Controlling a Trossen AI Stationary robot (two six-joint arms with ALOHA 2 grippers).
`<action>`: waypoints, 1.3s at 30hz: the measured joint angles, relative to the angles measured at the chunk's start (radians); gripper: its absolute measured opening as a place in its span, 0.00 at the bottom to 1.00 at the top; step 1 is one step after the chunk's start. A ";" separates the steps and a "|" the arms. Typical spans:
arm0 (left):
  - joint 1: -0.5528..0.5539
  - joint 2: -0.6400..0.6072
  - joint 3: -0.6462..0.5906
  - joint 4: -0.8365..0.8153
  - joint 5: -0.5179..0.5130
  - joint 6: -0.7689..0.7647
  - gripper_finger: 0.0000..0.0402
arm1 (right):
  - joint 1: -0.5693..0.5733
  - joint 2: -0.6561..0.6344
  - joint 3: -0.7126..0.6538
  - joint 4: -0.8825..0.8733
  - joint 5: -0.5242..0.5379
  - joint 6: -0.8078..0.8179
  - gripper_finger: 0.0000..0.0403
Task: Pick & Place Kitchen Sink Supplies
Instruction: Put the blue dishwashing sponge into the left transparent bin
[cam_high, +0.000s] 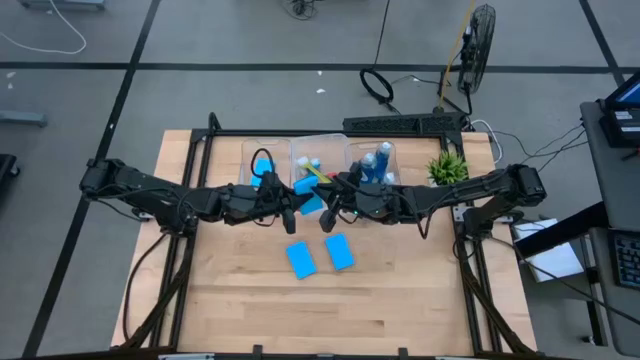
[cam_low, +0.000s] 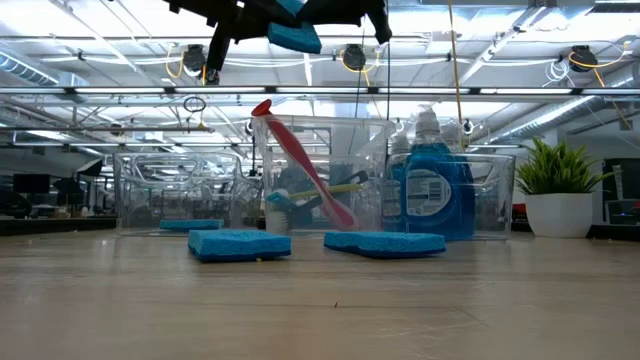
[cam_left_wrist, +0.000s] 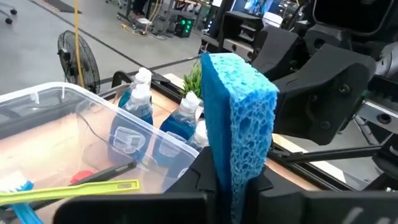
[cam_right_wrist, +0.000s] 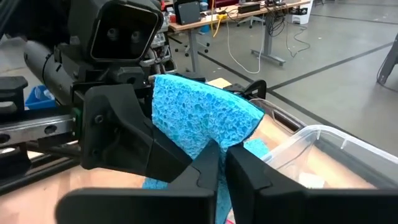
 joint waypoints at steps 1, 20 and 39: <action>0.000 0.000 0.000 -0.005 0.000 -0.004 0.04 | 0.000 0.000 0.000 0.000 0.000 -0.008 0.03; 0.005 -0.380 -0.001 -0.748 -0.330 -0.221 0.02 | 0.022 -0.041 -0.001 -0.015 -0.003 -0.173 0.42; 0.442 -0.252 -0.002 -0.981 0.084 -0.325 0.02 | 0.100 -0.315 0.000 -0.436 -0.003 -0.173 0.39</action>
